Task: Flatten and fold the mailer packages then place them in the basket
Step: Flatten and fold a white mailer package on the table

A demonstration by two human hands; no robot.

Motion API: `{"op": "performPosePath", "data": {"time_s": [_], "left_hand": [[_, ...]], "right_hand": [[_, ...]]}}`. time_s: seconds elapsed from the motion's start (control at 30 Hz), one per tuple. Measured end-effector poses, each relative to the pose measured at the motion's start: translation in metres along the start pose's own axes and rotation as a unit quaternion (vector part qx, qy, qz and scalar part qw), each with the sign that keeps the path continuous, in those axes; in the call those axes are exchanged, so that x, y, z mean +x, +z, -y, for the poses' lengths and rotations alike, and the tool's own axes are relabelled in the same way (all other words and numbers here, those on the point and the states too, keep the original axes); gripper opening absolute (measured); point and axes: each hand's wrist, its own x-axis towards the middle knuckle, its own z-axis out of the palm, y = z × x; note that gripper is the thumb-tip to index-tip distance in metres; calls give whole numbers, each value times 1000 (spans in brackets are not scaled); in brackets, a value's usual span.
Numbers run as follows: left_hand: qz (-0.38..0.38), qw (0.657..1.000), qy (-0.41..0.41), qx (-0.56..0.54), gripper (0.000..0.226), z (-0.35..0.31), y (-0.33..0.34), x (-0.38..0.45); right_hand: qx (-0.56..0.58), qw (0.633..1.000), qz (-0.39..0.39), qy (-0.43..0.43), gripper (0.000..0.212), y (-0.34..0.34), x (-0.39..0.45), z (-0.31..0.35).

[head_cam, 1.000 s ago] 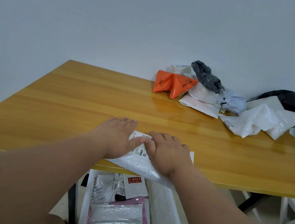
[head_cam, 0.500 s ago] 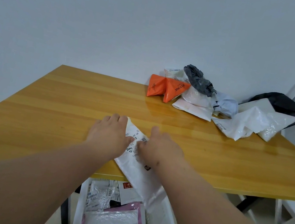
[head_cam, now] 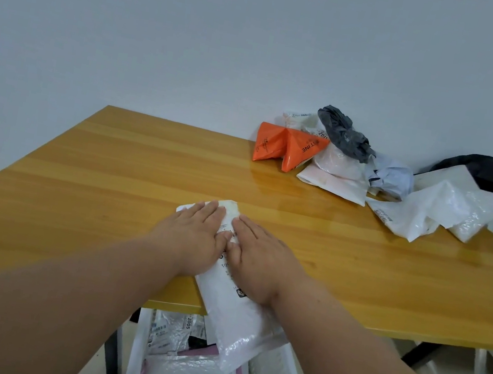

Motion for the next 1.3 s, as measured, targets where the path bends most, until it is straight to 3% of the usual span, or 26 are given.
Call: {"op": "performPosePath", "data": {"time_s": [0.47, 0.67, 0.87, 1.0, 1.1, 1.3], "left_hand": [[22, 998, 13, 53, 63, 6, -3, 5], [24, 997, 0, 75, 63, -2, -11, -6], [4, 982, -51, 182, 61, -14, -29, -23], [7, 975, -49, 218, 57, -24, -45, -28], [-21, 970, -11, 240, 64, -22, -44, -30], [25, 991, 40, 129, 63, -13, -18, -27]], "right_hand": [[-50, 996, 70, 32, 45, -15, 2, 13], [-127, 992, -15, 20, 68, -10, -12, 13], [-231, 972, -36, 38, 45, -33, -12, 4], [-190, 977, -61, 78, 31, -32, -20, 2], [-110, 983, -66, 129, 35, -25, -27, -4], [-72, 986, -26, 151, 43, -8, -23, -9]]}}
